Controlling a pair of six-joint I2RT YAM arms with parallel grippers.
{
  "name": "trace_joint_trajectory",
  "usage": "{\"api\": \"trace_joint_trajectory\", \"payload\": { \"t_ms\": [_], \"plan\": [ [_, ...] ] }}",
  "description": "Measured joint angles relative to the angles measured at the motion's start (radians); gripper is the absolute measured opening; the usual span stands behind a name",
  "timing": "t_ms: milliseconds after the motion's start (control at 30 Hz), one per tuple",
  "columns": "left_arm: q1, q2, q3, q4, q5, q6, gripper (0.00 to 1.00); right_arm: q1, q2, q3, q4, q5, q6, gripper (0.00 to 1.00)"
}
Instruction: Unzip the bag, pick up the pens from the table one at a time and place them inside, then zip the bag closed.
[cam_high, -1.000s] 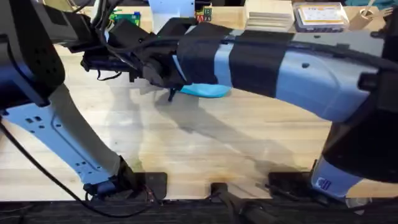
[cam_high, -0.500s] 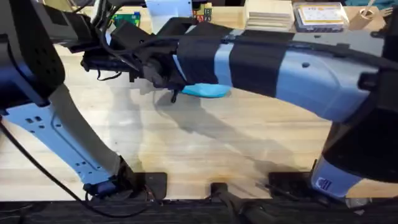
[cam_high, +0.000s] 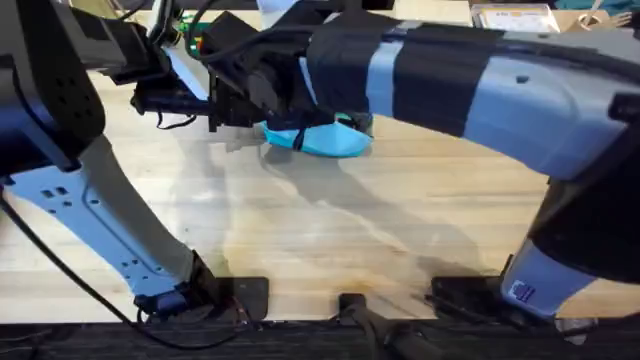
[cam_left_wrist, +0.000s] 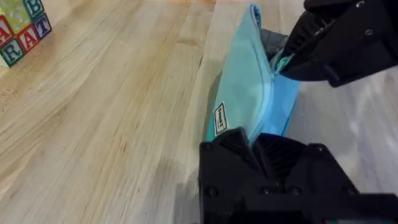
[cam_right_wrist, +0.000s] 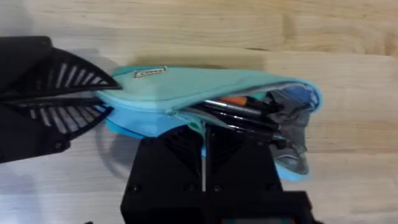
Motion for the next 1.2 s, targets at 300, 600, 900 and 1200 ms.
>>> {"api": "trace_joint_trajectory", "payload": {
  "t_ms": [300,600,900,1200],
  "plan": [
    [0.0,0.0,0.0,0.0,0.0,0.0,0.043,-0.026,0.0,0.002,-0.07,-0.007,-0.008,0.032],
    [-0.002,0.0,0.0,0.0,0.012,0.0,0.043,-0.047,-0.069,0.004,-0.143,-0.037,0.055,0.032],
    [-0.002,0.0,0.0,0.0,0.014,0.0,0.043,-0.082,-0.085,0.004,-0.153,-0.15,0.064,0.032],
    [-0.002,0.0,0.0,0.0,0.013,0.0,0.043,-0.148,-0.086,-0.006,-0.161,-0.249,0.07,0.032]
  ]
}}
